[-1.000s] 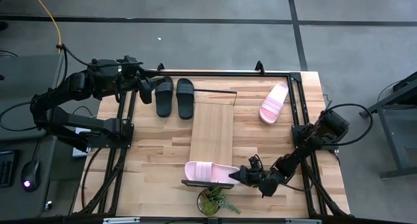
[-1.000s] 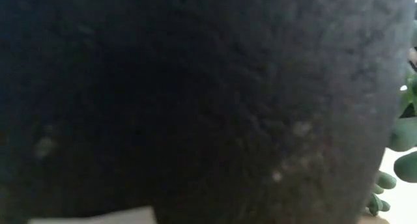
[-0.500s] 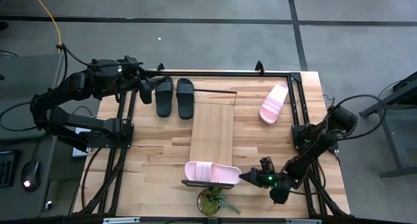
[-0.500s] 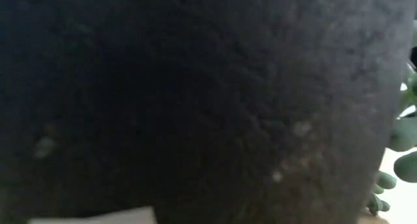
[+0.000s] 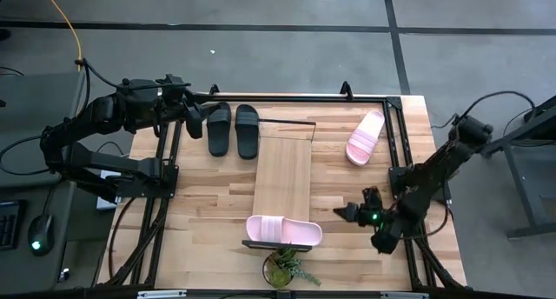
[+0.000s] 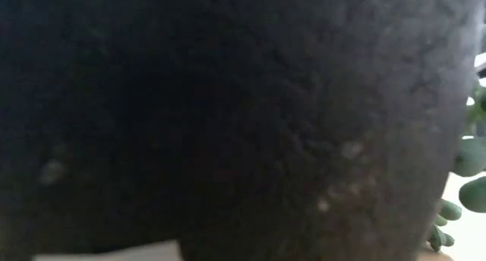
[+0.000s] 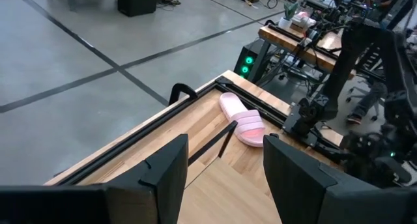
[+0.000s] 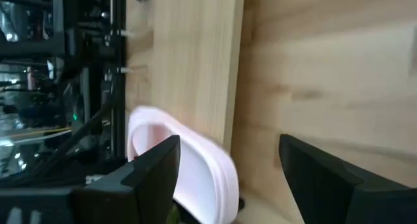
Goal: Pick and place slides into the shelf
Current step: Put the pink slides on the shelf
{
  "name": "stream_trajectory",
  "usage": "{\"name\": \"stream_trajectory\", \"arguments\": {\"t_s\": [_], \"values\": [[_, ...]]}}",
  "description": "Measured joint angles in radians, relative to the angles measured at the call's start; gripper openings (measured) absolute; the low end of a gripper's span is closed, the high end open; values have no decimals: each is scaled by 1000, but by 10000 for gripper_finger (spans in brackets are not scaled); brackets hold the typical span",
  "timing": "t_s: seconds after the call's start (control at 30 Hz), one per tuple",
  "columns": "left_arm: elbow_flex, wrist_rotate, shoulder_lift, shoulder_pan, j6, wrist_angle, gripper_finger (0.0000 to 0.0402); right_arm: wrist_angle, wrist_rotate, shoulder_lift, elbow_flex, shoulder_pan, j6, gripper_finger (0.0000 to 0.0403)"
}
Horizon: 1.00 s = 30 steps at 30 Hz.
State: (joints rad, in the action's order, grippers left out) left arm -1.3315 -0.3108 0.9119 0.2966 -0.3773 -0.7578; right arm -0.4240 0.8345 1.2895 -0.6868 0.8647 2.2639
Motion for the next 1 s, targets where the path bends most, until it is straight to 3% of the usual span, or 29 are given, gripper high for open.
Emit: {"name": "stream_trajectory", "arguments": {"t_s": [0.3,0.73,1.0], "values": [[0,-14,0,0,6,0,184,-218,1,-228,0,-63,-124,250],[1,-14,29,0,-5,5,184,-280,0,-397,0,-211,-340,250],[0,6,75,0,-58,15,184,-462,-120,-520,0,-314,-343,250]]}}
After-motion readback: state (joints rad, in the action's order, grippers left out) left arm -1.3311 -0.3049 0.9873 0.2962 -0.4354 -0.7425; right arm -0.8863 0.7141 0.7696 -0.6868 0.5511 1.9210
